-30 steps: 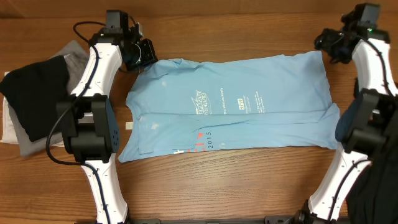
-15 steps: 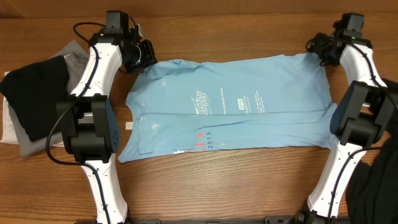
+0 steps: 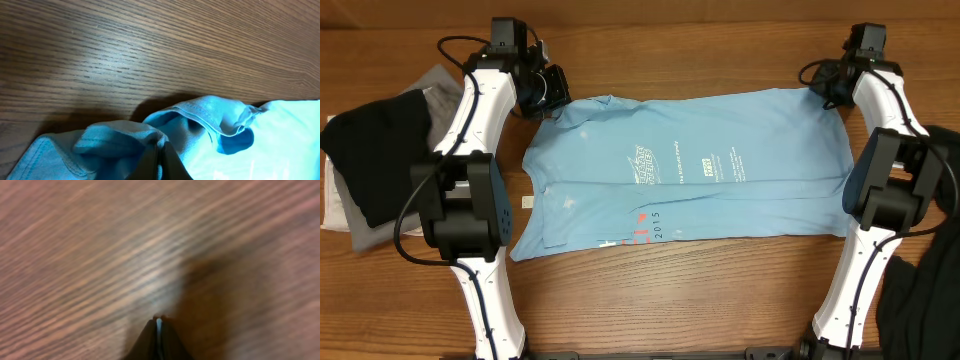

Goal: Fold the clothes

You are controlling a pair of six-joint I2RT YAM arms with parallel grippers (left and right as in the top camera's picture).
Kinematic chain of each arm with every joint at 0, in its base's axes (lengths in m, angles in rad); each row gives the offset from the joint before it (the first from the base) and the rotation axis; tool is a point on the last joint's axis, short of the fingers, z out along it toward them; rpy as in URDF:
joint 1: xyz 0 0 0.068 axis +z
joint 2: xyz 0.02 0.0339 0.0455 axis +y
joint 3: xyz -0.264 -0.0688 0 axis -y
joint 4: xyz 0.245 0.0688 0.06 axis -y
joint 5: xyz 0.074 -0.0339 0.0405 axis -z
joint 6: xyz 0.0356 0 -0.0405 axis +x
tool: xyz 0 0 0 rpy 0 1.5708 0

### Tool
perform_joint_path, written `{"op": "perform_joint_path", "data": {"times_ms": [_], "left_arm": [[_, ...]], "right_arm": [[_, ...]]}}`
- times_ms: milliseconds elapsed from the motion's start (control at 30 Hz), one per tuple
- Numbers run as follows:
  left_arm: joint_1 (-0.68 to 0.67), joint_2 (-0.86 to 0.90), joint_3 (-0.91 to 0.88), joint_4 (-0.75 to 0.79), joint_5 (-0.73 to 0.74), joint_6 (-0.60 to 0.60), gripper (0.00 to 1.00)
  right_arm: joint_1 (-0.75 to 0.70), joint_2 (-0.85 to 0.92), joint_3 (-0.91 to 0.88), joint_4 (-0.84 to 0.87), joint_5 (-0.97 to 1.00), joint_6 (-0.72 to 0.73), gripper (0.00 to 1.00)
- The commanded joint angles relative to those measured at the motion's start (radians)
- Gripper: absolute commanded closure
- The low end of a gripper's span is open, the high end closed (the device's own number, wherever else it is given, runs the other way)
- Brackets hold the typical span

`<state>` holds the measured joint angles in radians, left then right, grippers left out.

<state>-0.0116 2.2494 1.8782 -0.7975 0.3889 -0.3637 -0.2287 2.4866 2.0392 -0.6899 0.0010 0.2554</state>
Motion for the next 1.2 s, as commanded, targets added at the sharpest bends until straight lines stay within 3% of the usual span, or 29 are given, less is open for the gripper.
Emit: {"op": "perform_joint_path", "data": {"times_ms": [0, 400, 700, 1167], "left_arm": [[0.011, -0.014, 0.012, -0.004, 0.001, 0.020, 0.96], [0.085, -0.108, 0.012, -0.055, 0.134, 0.020, 0.96], [0.093, -0.163, 0.012, -0.332, 0.152, 0.062, 0.96], [0.138, -0.165, 0.012, -0.578, 0.182, 0.192, 0.96]], "right_arm": [[-0.017, 0.031, 0.031, -0.061, 0.068, 0.034, 0.96], [-0.078, -0.095, 0.125, -0.280, 0.119, 0.033, 0.96], [-0.094, -0.151, 0.125, -0.488, 0.119, 0.033, 0.96], [-0.095, -0.224, 0.125, -0.722, 0.241, 0.034, 0.96]]}}
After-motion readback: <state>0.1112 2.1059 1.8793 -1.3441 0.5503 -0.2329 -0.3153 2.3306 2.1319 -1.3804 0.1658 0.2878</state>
